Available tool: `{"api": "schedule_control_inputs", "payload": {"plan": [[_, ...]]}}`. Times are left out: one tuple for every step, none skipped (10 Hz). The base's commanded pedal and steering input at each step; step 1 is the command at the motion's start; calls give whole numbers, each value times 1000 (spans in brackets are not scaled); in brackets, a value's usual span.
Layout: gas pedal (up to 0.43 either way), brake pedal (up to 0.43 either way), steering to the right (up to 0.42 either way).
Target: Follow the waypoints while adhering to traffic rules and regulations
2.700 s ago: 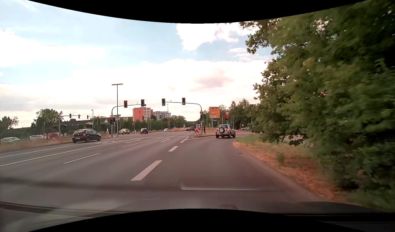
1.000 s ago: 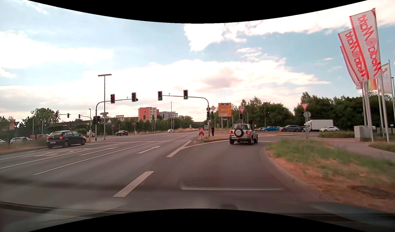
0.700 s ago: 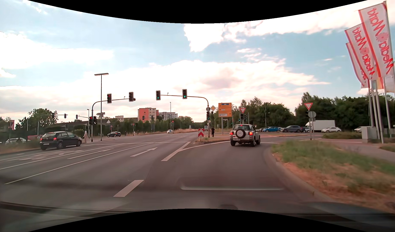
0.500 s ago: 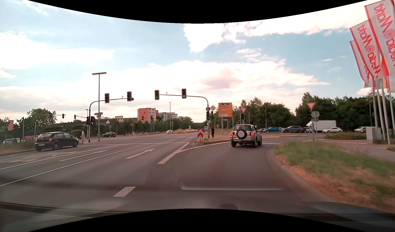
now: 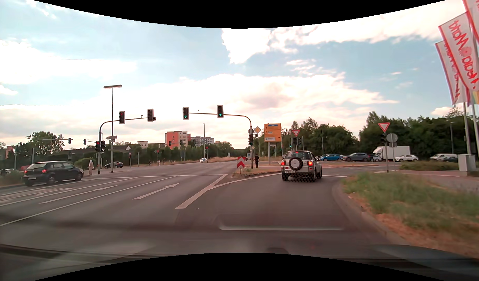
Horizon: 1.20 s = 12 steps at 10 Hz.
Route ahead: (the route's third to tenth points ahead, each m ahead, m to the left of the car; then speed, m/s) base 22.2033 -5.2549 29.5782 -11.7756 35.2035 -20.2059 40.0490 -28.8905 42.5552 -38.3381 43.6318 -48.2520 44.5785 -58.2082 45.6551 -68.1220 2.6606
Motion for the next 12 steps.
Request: {"api": "schedule_control_inputs", "payload": {"plan": [[0,0,22],[0,0,28],[0,0,37],[0,0,46],[0,0,54],[0,0,63],[0,0,74],[0,0,85],[0,0,93],[0,0,98],[0,0,100],[0,0,102]]}}
